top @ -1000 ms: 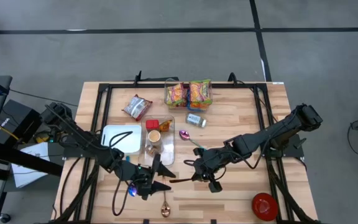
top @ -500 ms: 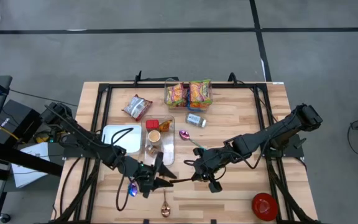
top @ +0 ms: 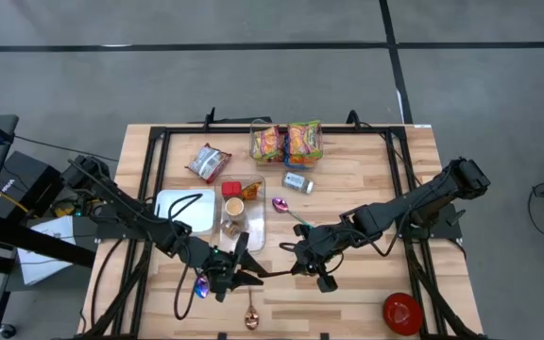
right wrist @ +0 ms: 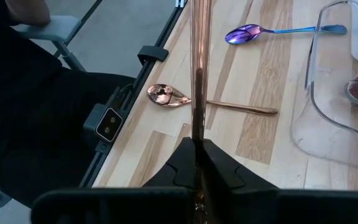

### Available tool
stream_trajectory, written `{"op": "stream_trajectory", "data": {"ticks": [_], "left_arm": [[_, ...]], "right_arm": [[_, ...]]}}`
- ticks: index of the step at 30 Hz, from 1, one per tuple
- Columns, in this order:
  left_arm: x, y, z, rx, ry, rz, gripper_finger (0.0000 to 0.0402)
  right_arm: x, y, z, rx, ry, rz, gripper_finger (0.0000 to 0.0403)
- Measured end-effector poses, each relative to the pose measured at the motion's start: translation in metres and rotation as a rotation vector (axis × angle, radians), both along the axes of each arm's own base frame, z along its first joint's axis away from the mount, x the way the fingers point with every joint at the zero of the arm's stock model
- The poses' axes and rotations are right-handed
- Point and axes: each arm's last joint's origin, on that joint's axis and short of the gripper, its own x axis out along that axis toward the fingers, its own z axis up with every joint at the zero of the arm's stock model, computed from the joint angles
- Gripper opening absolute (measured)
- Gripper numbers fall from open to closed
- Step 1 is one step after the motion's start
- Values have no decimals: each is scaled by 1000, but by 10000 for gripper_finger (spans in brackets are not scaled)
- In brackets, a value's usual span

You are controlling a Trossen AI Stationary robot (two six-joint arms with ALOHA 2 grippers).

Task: Pick & Place Food Item
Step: Put the right gold spoon into the white bin

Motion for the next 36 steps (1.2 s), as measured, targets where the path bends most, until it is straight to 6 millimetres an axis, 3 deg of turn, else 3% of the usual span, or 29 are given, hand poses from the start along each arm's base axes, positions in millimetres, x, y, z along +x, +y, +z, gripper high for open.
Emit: {"op": "stream_trajectory", "data": {"ticks": [10,15,23,32,36], "left_arm": [[0,0,0,1,2,-5,19],[1,2,-1,4,6,1,9],[2,5,-2,10,12,22,4],[2,5,-3,-17,35,28,4],[-2,8,-4,-7,82,57,3]], "right_arm": [[0,0,0,-1,-1,0,6],[0,0,0,-2,-3,-2,28],[1,-1,0,-30,-22,-42,100],[4,-1,3,-43,-70,-84,238],[3,-2,5,-48,-72,-90,279]]}}
